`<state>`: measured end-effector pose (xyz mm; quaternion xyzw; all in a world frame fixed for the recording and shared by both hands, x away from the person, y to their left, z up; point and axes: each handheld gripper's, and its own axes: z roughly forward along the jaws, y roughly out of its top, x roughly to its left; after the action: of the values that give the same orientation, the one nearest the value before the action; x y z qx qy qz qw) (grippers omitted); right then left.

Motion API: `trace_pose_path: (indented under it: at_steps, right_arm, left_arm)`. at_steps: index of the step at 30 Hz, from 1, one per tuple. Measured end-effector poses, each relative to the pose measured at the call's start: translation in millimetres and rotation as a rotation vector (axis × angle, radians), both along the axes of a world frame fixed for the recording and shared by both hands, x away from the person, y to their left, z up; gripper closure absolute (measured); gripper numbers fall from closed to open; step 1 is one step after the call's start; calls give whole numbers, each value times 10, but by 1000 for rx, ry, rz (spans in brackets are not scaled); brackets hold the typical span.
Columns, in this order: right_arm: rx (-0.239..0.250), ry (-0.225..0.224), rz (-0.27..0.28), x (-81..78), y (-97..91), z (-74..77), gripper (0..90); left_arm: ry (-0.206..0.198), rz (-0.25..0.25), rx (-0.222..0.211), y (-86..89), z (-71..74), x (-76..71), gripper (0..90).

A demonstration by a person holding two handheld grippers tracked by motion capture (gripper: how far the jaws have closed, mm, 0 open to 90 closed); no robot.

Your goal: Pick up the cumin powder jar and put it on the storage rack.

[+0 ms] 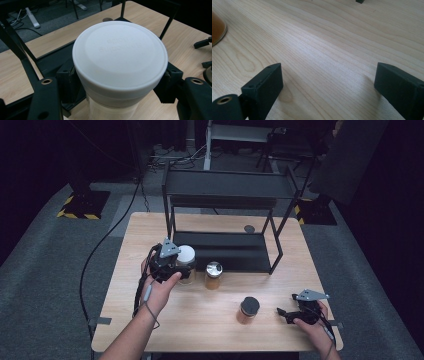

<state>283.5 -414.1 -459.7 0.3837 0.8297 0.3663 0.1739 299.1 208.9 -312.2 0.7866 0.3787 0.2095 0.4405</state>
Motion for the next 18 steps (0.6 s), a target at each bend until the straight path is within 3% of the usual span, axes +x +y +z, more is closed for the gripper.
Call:
trace_pose_path:
  at_steps: [18]
  right_arm:
    - [1, 1, -5, -8, 5, 1, 87]
  left_arm:
    - [-8, 34, 19, -147, 100, 316, 331]
